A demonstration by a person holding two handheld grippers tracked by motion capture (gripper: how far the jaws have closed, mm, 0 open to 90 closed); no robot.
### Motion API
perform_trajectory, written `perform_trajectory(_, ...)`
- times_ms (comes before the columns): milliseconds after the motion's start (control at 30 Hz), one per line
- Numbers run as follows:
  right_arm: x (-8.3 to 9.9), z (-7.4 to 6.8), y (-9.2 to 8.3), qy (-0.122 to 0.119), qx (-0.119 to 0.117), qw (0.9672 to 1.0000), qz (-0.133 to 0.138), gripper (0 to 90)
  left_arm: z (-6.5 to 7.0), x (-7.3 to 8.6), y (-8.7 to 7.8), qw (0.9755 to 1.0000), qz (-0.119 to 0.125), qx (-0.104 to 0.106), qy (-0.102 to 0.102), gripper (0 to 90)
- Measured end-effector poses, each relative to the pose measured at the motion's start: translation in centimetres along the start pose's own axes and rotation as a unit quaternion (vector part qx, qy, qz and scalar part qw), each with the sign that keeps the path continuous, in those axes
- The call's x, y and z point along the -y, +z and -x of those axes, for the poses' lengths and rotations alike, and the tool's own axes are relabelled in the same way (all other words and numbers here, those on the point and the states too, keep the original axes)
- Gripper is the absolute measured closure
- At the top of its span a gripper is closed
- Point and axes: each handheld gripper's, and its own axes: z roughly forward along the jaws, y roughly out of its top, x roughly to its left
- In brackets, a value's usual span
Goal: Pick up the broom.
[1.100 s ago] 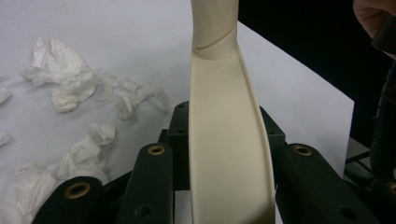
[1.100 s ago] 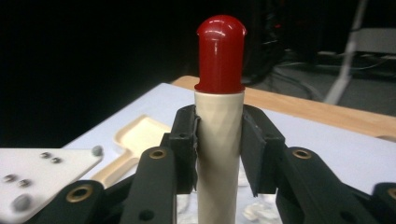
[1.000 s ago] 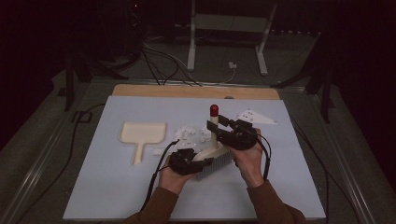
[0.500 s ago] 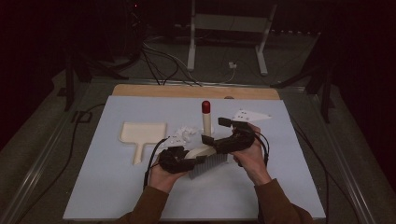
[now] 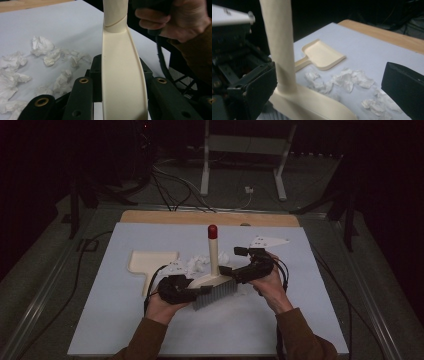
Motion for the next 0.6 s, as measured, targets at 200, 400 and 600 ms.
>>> perform_trajectory(200,0.3,0.3,1.0,-0.011,-0.042,0.9983,-0.039,0.4,-0.2,-0.1,-0.6,0.9999,-0.007,0.009,0.011,68.9)
perform_trajectory(400,0.4,0.3,1.3,-0.026,-0.067,0.9958,-0.057,8.4,-0.5,-0.2,-1.0,0.9998,-0.01,0.012,0.014,68.9)
perform_trajectory(600,0.6,0.2,1.1,-0.05,-0.108,0.9905,-0.069,15.4,-0.4,-0.1,-1.5,0.9992,-0.008,0.03,0.027,68.8)
